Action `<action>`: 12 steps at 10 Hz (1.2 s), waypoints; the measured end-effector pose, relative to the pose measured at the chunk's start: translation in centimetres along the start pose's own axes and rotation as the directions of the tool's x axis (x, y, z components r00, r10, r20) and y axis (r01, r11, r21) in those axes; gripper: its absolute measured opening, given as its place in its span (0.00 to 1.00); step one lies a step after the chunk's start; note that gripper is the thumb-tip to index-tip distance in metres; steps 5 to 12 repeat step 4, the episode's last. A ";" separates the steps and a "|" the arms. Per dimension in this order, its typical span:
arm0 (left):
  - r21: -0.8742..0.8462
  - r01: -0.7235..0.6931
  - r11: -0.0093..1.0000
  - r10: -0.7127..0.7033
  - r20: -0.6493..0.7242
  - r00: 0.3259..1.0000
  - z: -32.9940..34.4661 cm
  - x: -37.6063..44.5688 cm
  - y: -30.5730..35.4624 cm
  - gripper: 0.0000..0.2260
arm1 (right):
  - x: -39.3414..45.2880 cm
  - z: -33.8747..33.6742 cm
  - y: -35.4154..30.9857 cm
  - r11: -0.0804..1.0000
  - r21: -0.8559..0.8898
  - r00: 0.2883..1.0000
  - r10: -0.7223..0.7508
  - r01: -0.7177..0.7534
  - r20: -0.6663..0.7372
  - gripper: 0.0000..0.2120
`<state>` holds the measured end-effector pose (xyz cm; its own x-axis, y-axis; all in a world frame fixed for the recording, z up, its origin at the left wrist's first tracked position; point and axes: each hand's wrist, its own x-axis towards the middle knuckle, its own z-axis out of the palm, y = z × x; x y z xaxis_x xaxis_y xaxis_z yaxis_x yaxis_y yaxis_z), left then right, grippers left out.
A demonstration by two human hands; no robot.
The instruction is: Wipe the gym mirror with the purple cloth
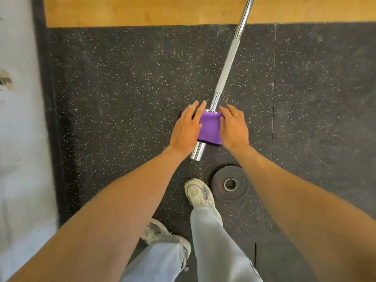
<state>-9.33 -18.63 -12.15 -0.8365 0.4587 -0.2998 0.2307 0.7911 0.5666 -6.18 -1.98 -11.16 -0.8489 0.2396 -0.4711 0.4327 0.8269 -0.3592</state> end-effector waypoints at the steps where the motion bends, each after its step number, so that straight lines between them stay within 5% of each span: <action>1: 0.142 0.047 0.989 -0.046 -0.009 0.999 -0.1 0.7 0.1 0.36 | 1.1 -0.6 -0.9 0.998 -0.059 0.989 0.039 -0.031 0.142 0.27; 4: 0.291 0.103 0.951 -0.145 0.126 0.981 -7.4 -3.5 6.5 0.36 | -3.6 -7.8 -5.7 0.930 -0.346 0.968 -0.033 0.122 0.250 0.32; 12: 0.291 0.103 0.951 -0.145 0.126 0.981 -7.4 -3.5 6.5 0.36 | -3.6 -7.8 -5.7 0.930 -0.346 0.968 -0.033 0.122 0.250 0.32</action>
